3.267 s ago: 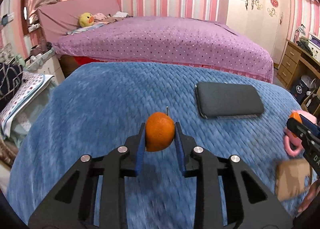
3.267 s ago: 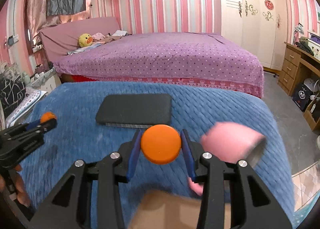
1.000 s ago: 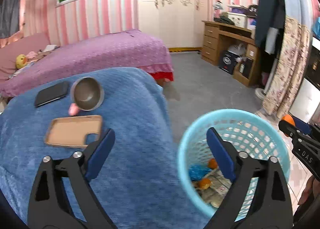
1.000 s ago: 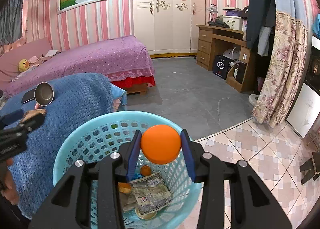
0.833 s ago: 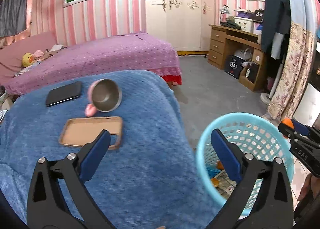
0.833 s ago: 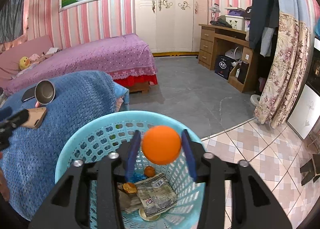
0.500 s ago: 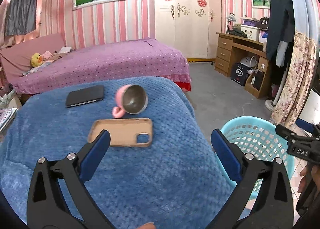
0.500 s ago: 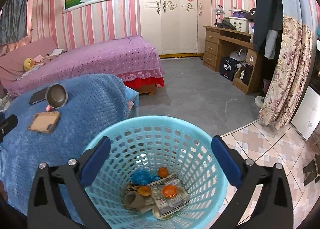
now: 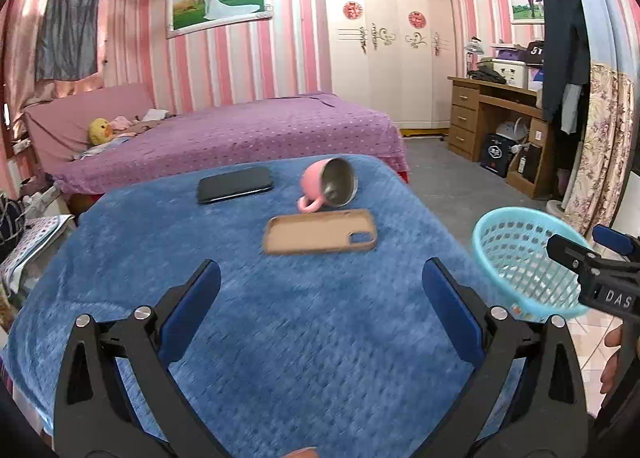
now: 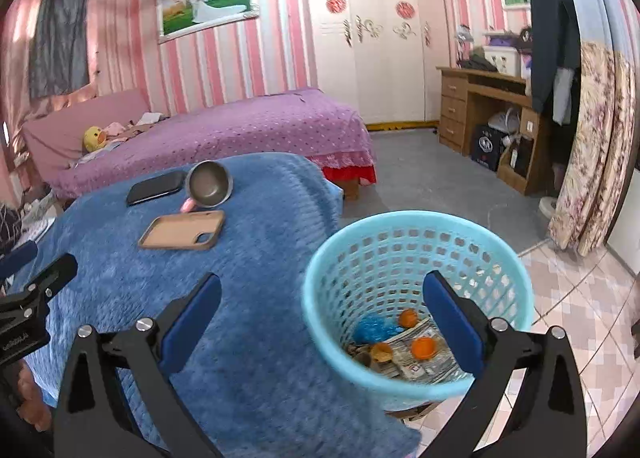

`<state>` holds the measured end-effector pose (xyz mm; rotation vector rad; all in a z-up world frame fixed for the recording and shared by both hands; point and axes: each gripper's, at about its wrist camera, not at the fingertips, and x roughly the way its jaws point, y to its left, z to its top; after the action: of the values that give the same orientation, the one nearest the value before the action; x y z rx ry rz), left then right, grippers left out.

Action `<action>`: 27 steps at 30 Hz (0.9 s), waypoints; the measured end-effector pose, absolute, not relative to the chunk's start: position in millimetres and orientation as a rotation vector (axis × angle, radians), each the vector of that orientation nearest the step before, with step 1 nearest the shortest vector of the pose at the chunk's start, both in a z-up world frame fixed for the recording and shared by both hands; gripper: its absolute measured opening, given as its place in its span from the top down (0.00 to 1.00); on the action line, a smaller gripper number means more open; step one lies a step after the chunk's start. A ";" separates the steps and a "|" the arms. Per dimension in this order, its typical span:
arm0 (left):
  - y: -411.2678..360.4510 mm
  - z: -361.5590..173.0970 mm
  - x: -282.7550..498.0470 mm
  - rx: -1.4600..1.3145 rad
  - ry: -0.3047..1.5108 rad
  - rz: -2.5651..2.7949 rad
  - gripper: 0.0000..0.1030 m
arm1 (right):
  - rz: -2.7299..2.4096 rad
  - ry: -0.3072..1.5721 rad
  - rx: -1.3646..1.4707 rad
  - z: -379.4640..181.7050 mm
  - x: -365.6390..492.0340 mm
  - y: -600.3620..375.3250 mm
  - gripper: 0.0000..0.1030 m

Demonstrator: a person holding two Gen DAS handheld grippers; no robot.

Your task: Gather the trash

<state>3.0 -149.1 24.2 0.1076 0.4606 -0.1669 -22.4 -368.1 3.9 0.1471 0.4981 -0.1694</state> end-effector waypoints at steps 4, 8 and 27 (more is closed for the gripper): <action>-128.5 11.8 -6.9 0.088 0.460 -0.133 0.05 | -0.148 0.459 0.098 0.3 -32.7 -340.5 0.04; -113.6 -2.2 -14.6 0.074 0.463 -0.113 0.05 | -0.143 0.435 0.040 -3.3 -40.5 -321.9 0.04; -91.7 3.5 -26.2 0.004 0.416 -0.121 0.05 | -0.125 0.402 -0.003 -4.2 -49.5 -304.8 0.04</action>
<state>-26.2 -91.7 3.5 0.0043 0.4163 -0.1207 -49.5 -304.8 -4.2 -0.0032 0.4023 -0.1247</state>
